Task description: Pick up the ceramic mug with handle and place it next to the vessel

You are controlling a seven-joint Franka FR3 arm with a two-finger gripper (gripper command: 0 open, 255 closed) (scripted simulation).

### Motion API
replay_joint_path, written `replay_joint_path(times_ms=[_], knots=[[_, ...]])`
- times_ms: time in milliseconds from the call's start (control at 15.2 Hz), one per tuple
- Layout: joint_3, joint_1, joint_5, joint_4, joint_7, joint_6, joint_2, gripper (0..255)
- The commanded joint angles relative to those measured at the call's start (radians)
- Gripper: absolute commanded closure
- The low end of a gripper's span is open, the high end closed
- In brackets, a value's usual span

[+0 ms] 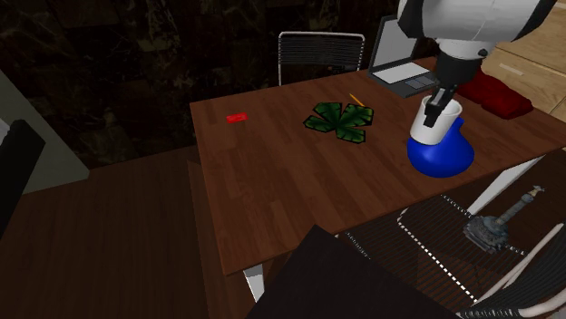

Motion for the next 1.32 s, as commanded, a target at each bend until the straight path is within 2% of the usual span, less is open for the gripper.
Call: replay_joint_path(times_ms=[0,1254], knots=[[0.005,-0.005,0.018,-0.01,-0.01,0.024,0.018,255],[0.116,-0.096,0.224,-0.053,-0.14,0.232,0.226,255]])
